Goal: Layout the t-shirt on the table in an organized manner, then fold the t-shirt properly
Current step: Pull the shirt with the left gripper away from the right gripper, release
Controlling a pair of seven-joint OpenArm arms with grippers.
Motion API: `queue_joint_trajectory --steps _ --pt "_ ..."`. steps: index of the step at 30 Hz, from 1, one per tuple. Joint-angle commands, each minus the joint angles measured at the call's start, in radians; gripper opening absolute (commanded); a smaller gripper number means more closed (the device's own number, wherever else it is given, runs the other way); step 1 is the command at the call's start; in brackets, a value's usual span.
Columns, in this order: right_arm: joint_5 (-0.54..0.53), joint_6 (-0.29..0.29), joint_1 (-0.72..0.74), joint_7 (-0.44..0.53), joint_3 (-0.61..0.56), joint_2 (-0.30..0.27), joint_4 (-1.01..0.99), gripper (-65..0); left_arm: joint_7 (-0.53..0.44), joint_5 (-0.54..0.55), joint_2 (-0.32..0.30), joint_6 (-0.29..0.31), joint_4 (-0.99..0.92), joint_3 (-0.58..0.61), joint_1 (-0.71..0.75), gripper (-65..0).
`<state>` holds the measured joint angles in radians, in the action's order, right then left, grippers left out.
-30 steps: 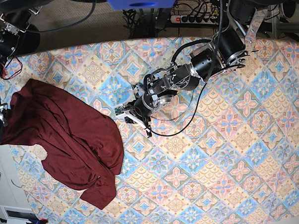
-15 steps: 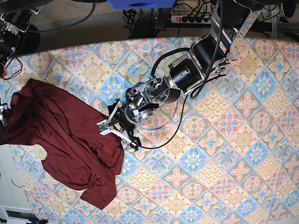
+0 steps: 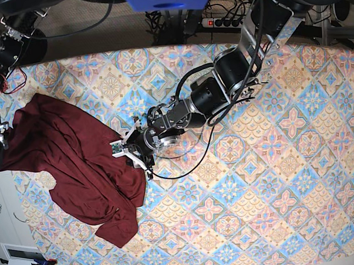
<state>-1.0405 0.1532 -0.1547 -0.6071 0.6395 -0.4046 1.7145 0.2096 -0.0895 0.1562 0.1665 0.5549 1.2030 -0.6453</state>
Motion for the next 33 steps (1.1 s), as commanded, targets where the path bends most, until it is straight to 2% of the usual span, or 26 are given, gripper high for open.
queue_joint_trajectory --steps 1,4,9,13,18,22,26,30,33 --pt "-0.014 0.013 0.01 0.026 0.007 -0.026 0.015 -64.3 0.057 -0.005 0.001 0.057 -0.006 0.007 0.003 -53.2" --pt "-0.014 0.013 0.01 0.026 0.007 -0.026 0.017 -64.3 0.057 -0.003 0.001 0.081 -0.003 0.005 0.003 -64.2" --pt "-0.014 0.013 0.01 0.026 0.007 -0.026 0.017 -64.3 0.092 -0.003 0.001 0.081 0.093 0.005 0.008 -65.0" --pt "-0.014 0.013 0.008 0.026 0.007 -0.026 0.023 -64.3 0.262 -0.003 -0.131 0.081 0.39 -0.044 0.075 -65.0" --pt "-0.014 0.013 0.008 0.025 -0.013 -0.007 0.025 -64.3 0.397 -0.005 -0.306 0.081 0.715 -0.237 0.223 -65.0" --pt "-0.014 0.013 0.008 0.025 -0.02 -0.004 0.019 -64.3 0.416 -0.006 -0.444 0.081 0.888 -0.329 0.353 -65.0" --pt "-0.014 0.013 0.008 0.019 -0.02 -0.004 0.017 -64.3 0.416 -0.01 -0.576 0.078 1.085 -0.483 0.549 -65.0" --pt "-0.014 0.013 0.013 -0.01 -0.02 -0.004 0.017 -64.3 0.413 -0.011 -0.651 0.077 1.244 -0.638 0.732 -65.0" --pt "-0.014 0.013 0.01 -0.01 -0.02 -0.004 0.017 -64.3 0.411 -0.011 -0.671 0.075 1.318 -0.737 0.852 -65.0"
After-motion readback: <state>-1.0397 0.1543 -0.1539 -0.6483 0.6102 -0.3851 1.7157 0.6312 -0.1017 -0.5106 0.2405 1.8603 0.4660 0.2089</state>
